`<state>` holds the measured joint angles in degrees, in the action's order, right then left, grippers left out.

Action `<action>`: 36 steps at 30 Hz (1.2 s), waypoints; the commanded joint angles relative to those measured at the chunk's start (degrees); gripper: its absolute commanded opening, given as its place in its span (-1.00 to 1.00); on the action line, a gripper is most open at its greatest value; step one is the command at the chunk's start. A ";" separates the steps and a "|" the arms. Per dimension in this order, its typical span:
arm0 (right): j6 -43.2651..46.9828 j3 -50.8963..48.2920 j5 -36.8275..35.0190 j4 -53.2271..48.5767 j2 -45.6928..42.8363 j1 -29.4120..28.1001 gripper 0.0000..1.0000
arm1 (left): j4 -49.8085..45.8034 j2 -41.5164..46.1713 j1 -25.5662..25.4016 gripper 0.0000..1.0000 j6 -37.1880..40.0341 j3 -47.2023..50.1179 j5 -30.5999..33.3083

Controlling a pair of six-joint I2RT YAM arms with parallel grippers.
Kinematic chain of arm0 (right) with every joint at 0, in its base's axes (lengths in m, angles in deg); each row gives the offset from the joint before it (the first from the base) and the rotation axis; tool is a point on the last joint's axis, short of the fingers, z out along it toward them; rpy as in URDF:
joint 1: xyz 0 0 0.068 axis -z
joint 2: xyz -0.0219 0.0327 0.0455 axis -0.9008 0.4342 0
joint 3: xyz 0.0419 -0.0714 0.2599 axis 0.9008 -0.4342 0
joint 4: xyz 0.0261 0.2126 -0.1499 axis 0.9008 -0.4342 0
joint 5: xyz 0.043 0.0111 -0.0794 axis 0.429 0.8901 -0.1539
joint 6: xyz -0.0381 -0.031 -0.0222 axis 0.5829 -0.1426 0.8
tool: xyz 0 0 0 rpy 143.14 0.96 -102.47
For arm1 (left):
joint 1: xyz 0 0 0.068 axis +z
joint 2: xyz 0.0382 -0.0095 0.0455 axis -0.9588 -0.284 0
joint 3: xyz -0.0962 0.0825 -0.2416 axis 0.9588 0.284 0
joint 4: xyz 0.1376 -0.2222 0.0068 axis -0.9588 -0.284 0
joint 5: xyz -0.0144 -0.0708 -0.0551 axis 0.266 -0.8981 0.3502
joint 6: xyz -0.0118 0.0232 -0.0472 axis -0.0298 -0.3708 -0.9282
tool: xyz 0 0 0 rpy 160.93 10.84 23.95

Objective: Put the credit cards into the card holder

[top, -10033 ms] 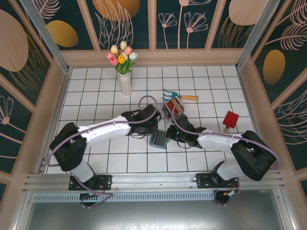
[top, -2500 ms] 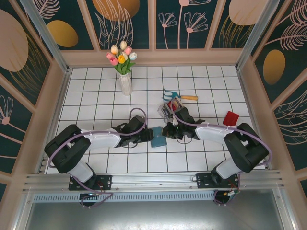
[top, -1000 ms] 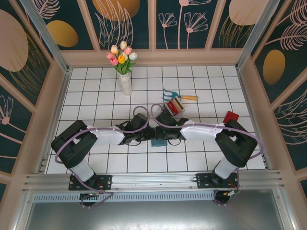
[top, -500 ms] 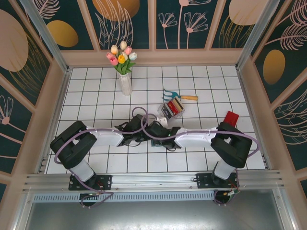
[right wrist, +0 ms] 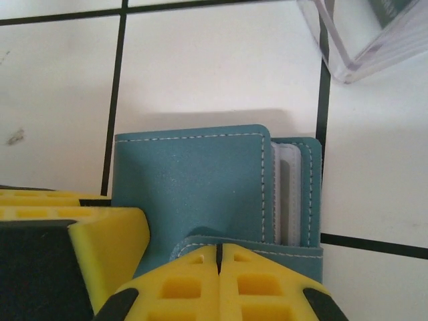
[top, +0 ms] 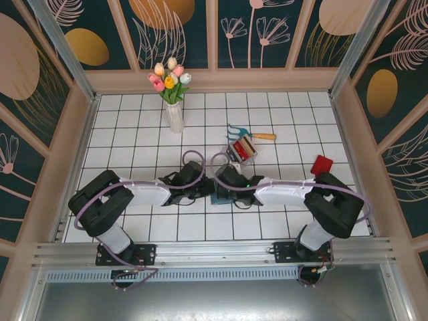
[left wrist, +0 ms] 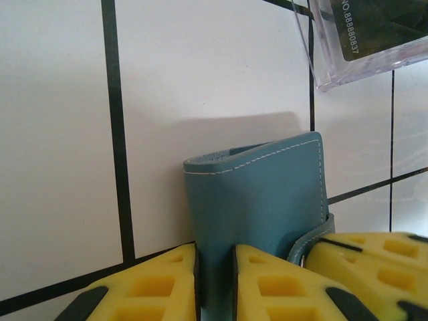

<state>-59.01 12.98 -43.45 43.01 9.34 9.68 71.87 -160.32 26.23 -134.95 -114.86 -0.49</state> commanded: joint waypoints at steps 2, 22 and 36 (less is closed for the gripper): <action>3.62 2.04 15.07 -3.78 -3.71 6.11 -0.88 | -4.18 -0.03 -0.85 -0.60 0.41 0.95 -0.87; 15.09 -2.36 -21.85 -7.22 -30.85 26.65 0.49 | -19.62 17.91 -0.11 0.46 6.06 -4.40 23.13; 41.25 -27.51 -5.83 58.40 -16.87 54.13 0.74 | 0.77 28.51 28.76 0.97 29.99 9.97 60.01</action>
<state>-21.61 -13.79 -58.38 81.08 -9.80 61.70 62.78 -130.99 51.98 -113.90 -107.21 55.05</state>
